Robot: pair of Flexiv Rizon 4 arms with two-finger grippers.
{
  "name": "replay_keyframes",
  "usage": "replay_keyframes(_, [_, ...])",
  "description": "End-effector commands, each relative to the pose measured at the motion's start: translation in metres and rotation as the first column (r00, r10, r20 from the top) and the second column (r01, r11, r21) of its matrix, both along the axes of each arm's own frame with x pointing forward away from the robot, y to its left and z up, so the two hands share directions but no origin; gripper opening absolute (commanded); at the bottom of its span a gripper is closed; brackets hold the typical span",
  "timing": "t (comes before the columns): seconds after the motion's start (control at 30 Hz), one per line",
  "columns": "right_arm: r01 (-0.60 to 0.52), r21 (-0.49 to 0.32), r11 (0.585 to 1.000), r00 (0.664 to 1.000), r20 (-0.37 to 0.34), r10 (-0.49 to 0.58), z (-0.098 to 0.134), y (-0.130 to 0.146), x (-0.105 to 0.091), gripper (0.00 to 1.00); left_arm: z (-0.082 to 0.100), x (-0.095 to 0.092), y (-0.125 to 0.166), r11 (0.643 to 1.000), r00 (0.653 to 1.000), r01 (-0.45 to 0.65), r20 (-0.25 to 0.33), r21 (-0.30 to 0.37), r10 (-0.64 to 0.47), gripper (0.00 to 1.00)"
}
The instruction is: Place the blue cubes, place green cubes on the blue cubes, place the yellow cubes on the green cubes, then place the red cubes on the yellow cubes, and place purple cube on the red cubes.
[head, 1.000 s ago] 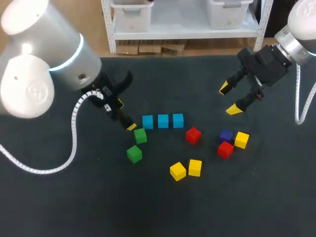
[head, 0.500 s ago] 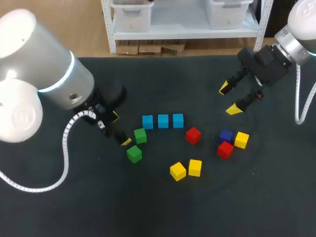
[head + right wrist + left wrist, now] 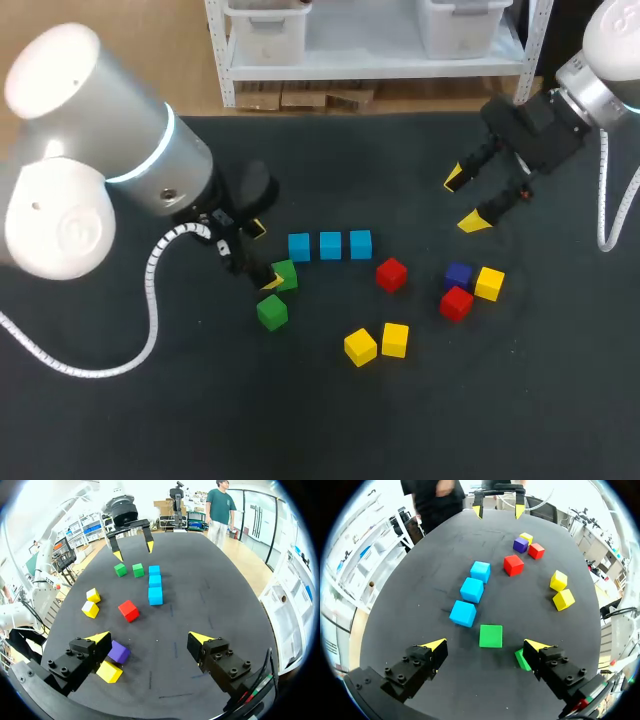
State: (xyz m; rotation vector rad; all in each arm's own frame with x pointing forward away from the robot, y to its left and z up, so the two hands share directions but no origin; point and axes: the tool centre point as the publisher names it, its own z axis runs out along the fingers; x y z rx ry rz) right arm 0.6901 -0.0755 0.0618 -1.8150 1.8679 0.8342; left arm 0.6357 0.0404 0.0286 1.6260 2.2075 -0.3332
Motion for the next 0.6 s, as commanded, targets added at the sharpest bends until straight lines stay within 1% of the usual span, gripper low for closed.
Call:
replay_keyframes(0.03, [-0.002,0.002,1.0,1.0,0.0,0.002,0.0,0.0,0.001,1.0,-0.008,0.009,-0.003,1.0,1.0,0.018,-0.012,0.002,-0.018,1.0])
replay_keyframes(0.07, [-0.002,0.002,1.0,1.0,0.0,0.002,0.0,0.0,0.001,1.0,-0.008,0.009,-0.003,1.0,1.0,0.022,-0.013,0.001,-0.022,0.99])
replay_keyframes(0.1, [-0.002,0.002,1.0,1.0,0.0,0.002,0.0,0.0,0.001,1.0,-0.01,0.008,-0.003,1.0,1.0,0.028,-0.013,0.0,-0.028,0.93])
replay_keyframes(0.17, [-0.002,0.002,1.0,1.0,0.0,0.002,0.0,0.0,0.001,1.0,-0.013,0.008,-0.003,0.999,0.999,0.034,-0.015,-0.005,-0.034,0.92])
replay_keyframes(0.2, [-0.002,0.002,1.0,1.0,0.0,0.002,0.0,0.0,0.001,1.0,-0.015,0.008,-0.003,0.999,0.999,0.04,-0.018,-0.005,-0.04,0.88])
replay_keyframes(0.27, [-0.002,0.002,1.0,1.0,0.0,0.002,0.0,0.0,0.001,1.0,-0.018,0.007,-0.003,0.999,0.999,0.044,-0.021,-0.004,-0.044,0.84])
replay_keyframes(0.33, [-0.002,0.002,1.0,1.0,0.0,0.002,0.0,0.0,0.001,1.0,-0.019,0.007,-0.003,0.999,0.998,0.051,-0.022,-0.003,-0.051,0.71])
replay_keyframes(0.37, [-0.002,0.002,1.0,1.0,0.0,0.002,0.0,0.0,0.001,1.0,-0.02,0.006,-0.003,0.999,0.998,0.053,-0.022,-0.003,-0.053,0.67])
replay_keyframes(0.5, [-0.002,0.002,1.0,1.0,0.0,0.002,0.0,0.0,0.001,1.0,-0.022,0.004,-0.003,0.998,0.997,0.066,-0.03,0.001,-0.066,0.71])
replay_keyframes(0.57, [-0.002,0.002,1.0,1.0,0.0,0.002,0.0,0.0,0.001,1.0,-0.024,0.004,-0.003,0.997,0.997,0.071,-0.031,0.003,-0.071,0.69])
replay_keyframes(0.6, [-0.002,0.002,1.0,1.0,0.0,0.002,0.0,0.0,0.001,1.0,-0.024,0.004,-0.003,0.997,0.997,0.076,-0.033,0.003,-0.076,0.67])
